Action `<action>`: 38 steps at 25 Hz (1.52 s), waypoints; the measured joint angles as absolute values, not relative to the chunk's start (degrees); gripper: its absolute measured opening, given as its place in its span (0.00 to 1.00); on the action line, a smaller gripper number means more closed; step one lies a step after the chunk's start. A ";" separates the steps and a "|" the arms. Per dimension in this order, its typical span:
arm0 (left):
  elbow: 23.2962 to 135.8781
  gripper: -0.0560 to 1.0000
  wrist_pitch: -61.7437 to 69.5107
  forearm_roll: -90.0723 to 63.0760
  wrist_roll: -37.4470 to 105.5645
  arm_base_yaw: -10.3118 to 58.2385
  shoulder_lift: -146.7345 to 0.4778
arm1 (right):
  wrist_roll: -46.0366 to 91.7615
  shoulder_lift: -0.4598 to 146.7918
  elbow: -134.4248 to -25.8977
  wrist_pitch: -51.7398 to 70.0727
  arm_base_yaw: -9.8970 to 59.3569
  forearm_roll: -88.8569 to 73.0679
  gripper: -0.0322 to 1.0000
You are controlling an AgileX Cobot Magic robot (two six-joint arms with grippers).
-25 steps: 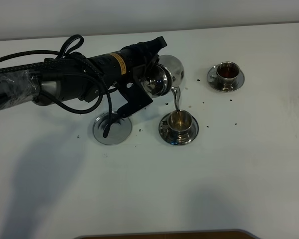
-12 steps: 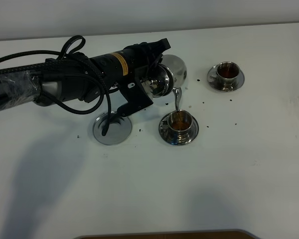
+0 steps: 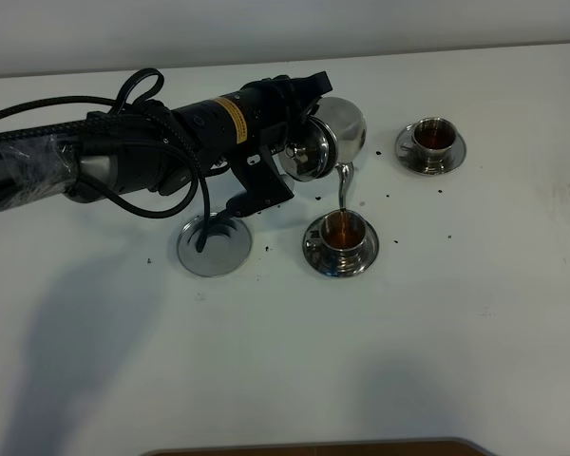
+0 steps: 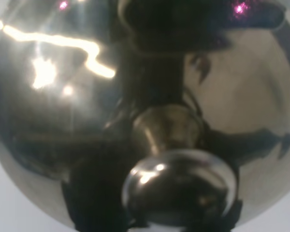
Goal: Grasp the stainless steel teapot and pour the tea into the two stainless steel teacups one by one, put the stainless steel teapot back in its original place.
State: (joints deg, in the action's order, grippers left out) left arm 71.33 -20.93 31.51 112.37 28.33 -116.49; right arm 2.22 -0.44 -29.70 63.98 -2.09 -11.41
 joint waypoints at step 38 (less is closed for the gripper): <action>71.33 0.28 -23.71 35.20 114.63 28.33 -116.49 | 2.22 -0.44 -29.70 63.98 -2.09 -11.41 0.27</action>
